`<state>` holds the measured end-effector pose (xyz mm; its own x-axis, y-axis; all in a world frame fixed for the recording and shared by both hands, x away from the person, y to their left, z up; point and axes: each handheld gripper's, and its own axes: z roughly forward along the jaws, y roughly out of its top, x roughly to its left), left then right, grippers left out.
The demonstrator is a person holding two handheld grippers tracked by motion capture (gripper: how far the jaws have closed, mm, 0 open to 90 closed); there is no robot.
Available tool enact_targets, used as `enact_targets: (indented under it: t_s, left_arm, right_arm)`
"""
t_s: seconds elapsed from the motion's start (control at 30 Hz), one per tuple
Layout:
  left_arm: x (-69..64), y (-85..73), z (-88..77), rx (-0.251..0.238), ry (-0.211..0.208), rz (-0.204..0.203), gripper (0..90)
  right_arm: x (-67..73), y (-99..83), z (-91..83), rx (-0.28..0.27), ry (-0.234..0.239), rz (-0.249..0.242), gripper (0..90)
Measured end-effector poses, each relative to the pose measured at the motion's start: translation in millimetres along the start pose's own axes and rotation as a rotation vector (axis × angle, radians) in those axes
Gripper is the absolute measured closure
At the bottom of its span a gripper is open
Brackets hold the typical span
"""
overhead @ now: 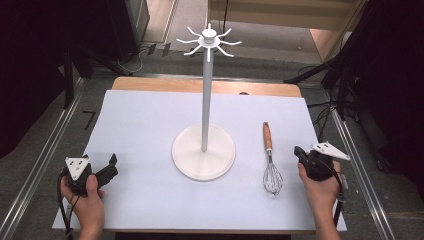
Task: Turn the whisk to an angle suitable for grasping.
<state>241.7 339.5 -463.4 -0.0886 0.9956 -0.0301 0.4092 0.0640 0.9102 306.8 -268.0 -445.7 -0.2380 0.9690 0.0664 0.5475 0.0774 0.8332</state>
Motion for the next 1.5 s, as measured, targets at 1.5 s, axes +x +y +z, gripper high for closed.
enact_targets:
  t_s: [1.5]
  left_arm:
    - [-3.2, 0.4, 1.6, 0.016, 0.001, 0.036, 14.0]
  right_arm:
    - [36.3, 37.3, 77.4, 0.273, 0.093, -0.080, 64.2]
